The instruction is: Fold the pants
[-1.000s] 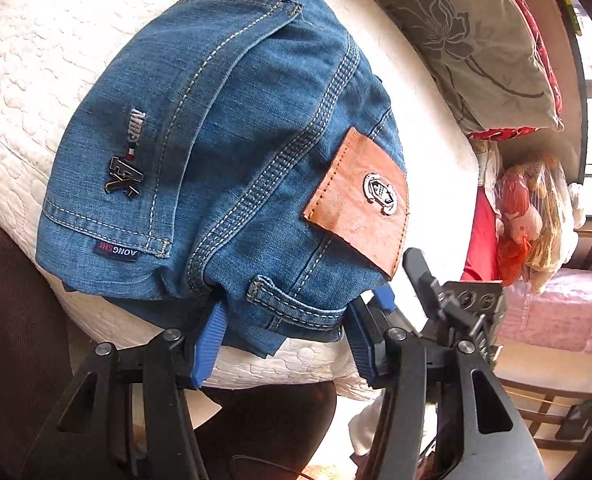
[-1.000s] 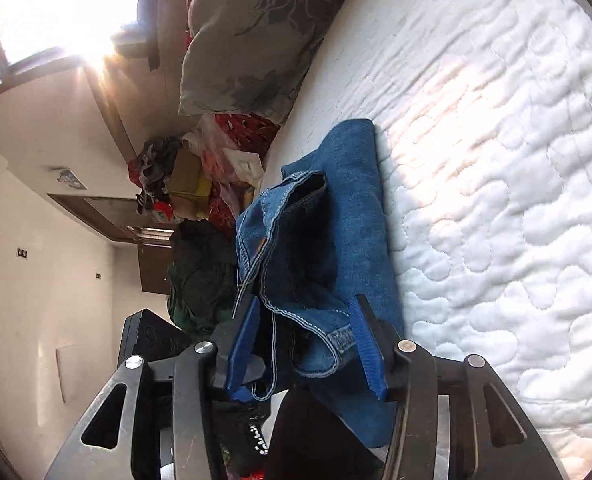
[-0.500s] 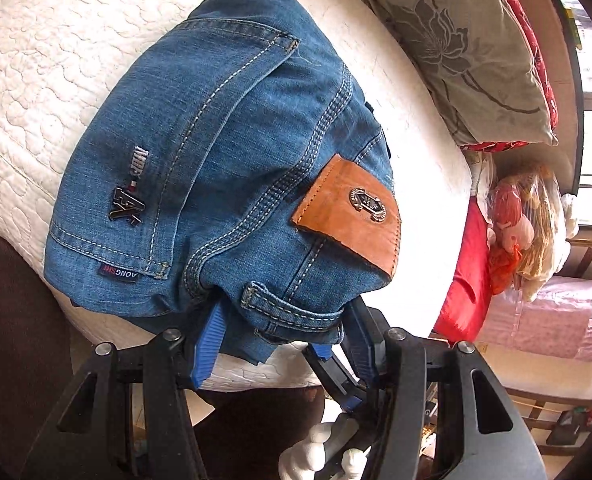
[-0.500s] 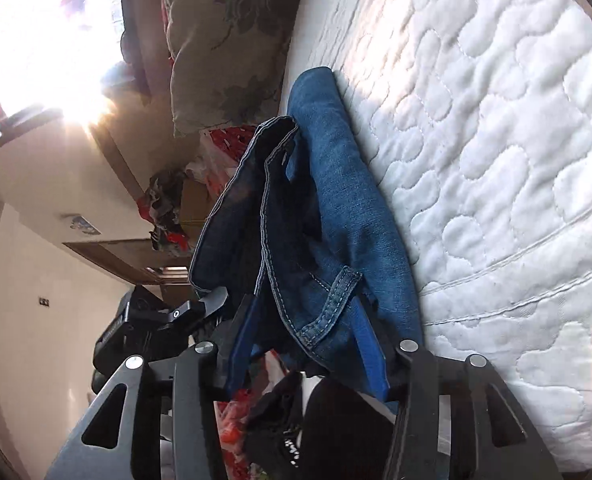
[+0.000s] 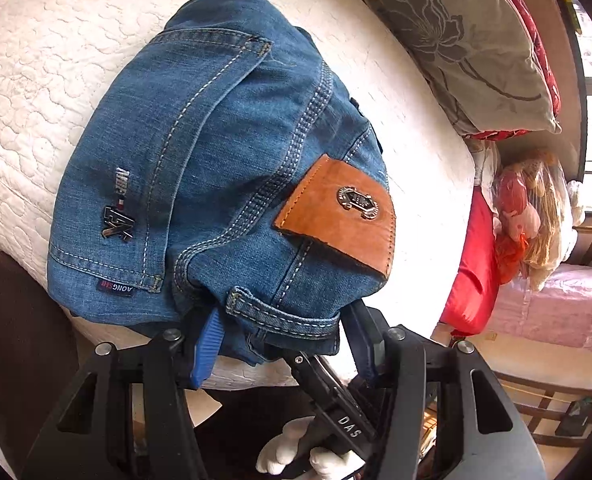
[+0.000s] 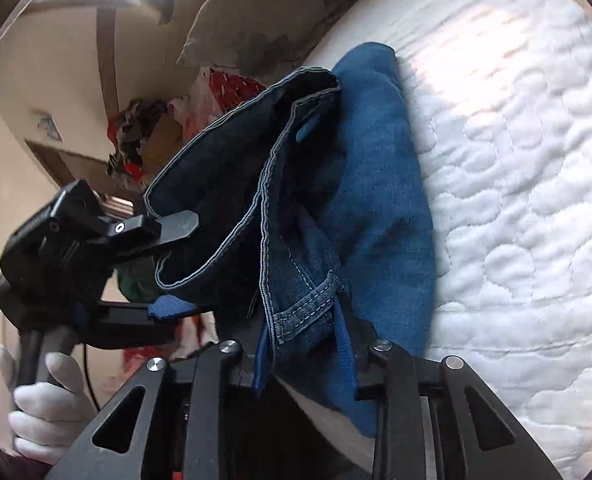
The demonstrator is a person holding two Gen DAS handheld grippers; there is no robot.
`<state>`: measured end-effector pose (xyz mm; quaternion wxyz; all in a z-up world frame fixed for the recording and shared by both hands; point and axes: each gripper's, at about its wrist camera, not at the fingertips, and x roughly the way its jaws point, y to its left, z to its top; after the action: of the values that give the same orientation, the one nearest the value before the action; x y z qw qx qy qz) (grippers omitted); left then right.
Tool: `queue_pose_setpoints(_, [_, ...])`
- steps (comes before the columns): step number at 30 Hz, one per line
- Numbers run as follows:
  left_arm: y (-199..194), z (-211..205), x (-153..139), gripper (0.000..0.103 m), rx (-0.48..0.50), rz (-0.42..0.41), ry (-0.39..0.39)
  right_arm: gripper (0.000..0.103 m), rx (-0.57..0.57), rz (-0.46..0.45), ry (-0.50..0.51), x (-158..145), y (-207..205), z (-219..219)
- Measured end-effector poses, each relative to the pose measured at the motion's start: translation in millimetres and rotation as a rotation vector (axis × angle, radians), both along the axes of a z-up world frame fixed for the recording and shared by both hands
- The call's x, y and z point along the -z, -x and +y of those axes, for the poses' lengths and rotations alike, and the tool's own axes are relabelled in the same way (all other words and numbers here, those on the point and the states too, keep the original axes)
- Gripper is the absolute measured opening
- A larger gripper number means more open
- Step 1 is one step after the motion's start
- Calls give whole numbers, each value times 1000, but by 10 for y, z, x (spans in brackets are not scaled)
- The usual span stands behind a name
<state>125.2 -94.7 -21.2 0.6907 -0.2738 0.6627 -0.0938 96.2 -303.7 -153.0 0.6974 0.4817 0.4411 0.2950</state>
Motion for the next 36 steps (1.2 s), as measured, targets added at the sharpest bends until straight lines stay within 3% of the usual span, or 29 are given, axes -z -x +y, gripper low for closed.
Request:
queue_pose_setpoints(2, [0, -69, -85, 53, 47, -26, -46, 29, 21, 97, -296, 207, 75, 65])
queue_pose_setpoints(4, [12, -107, -96, 55, 72, -46, -86, 31, 1, 192, -473, 472, 137, 228])
queue_pose_setpoints(5, [9, -121, -37, 55, 86, -31, -89, 32, 13, 244, -514, 605, 182, 269])
queue_pose_setpoints(6, [14, -126, 50, 54, 93, -5, -81, 32, 10, 257, -494, 658, 214, 266])
queue_pose_setpoints(8, [64, -136, 228, 54, 99, 34, -71, 35, 3, 222, -361, 560, 276, 125])
queue_pose_setpoints(9, [95, -170, 296, 54, 119, 39, -76, 36, -2, 219, -356, 517, 300, 32])
queue_pose_setpoints(12, [211, -331, 298, 57, 196, -32, -153, 43, 102, 137, -226, 251, 369, -469])
queue_pose_setpoints(14, [287, -450, 272, 64, 244, -89, -207, 54, 183, 84, -164, 78, 279, -775])
queue_pose_setpoints(18, [409, -585, 313, 71, 284, -115, -250, 60, 116, 20, -75, -234, -321, -689])
queue_pose_setpoints(21, [473, -531, 495, 71, 256, -23, -144, 62, 46, 47, 70, -308, -819, -359])
queue_pose_setpoints(22, [495, -491, 608, 72, 235, 22, -114, 52, -6, 81, 110, -294, -929, -205])
queue_pose_setpoints(23, [496, -395, 708, 72, 180, 52, -54, 18, -45, 53, 158, -353, -989, -148])
queue_pose_setpoints(24, [477, -343, 828, 72, 168, 93, -42, 12, -85, -9, 178, -449, -1034, -91])
queue_pose_setpoints(26, [473, -236, 1002, 71, 146, 148, 5, 12, -91, -93, 302, -593, -1069, -42])
queue_pose_setpoints(28, [514, -167, 963, 71, 160, 152, 49, 16, -133, -84, 501, -496, -1002, -40])
queue_pose_setpoints(30, [578, -152, 792, 71, 211, 101, 31, 19, -145, -82, 487, -415, -891, -123])
queue_pose_setpoints(32, [642, -57, 607, 71, 224, 55, 33, 29, -111, -95, 432, -481, -802, -250])
queue_pose_setpoints(36, [563, 165, 319, 71, 123, -6, 146, 31, -23, -163, 439, -760, -667, -356])
